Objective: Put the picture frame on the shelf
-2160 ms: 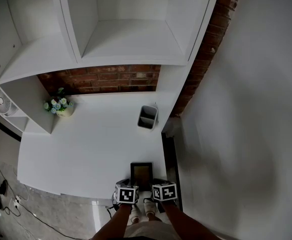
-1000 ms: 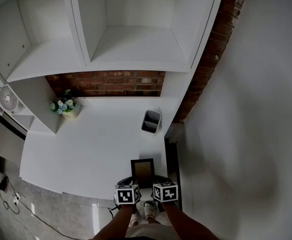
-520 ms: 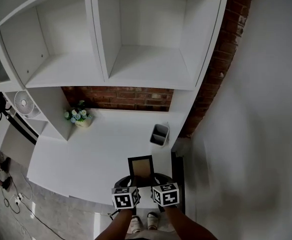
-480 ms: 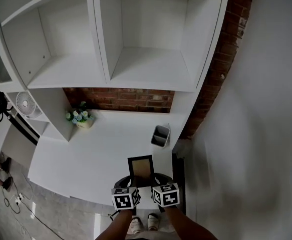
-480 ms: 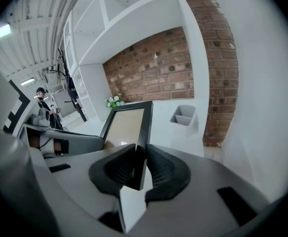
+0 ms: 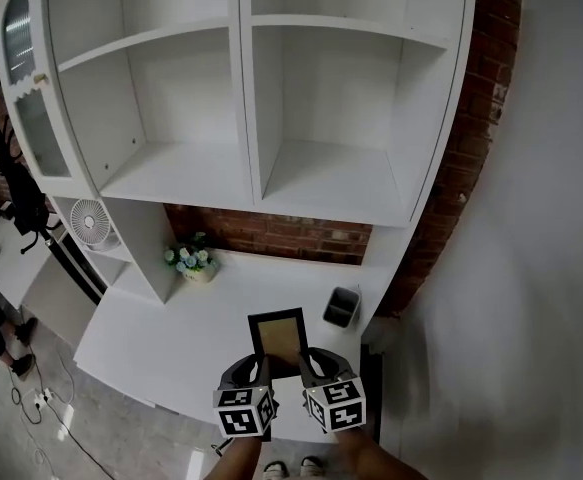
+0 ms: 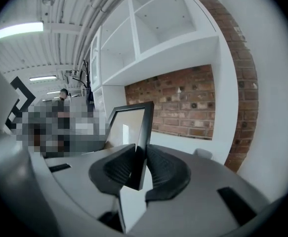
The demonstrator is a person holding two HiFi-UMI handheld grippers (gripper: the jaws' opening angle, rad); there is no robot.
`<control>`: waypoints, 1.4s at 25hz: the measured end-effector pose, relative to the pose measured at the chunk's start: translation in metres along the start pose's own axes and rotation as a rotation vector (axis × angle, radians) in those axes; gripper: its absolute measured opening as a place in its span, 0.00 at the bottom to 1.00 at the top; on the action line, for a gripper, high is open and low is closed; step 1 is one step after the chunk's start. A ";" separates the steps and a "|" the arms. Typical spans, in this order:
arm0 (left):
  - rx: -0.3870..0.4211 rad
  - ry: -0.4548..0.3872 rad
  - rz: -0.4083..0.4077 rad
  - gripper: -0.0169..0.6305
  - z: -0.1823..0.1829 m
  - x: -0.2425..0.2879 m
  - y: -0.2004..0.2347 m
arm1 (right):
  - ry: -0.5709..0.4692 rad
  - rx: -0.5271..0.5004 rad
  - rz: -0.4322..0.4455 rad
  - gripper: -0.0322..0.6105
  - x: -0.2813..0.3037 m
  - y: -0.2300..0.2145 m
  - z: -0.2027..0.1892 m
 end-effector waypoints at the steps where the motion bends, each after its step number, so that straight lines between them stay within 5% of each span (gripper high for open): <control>1: 0.003 -0.021 0.005 0.16 0.007 -0.005 0.000 | -0.016 -0.009 0.007 0.18 -0.001 0.003 0.008; 14: 0.045 -0.184 0.077 0.15 0.068 -0.051 0.008 | -0.148 -0.074 0.104 0.18 -0.005 0.035 0.075; 35: 0.062 -0.289 0.127 0.15 0.087 -0.094 -0.006 | -0.255 -0.132 0.193 0.18 -0.034 0.051 0.106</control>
Point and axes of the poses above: the fingertips, and each gripper's own axes: x forward along the fingers, y to its left, z out of its top, the point moved 10 cm from there along -x, backward along the fingers, and after that the axes turned 5 degrees about -y, right-handed, at the moved point
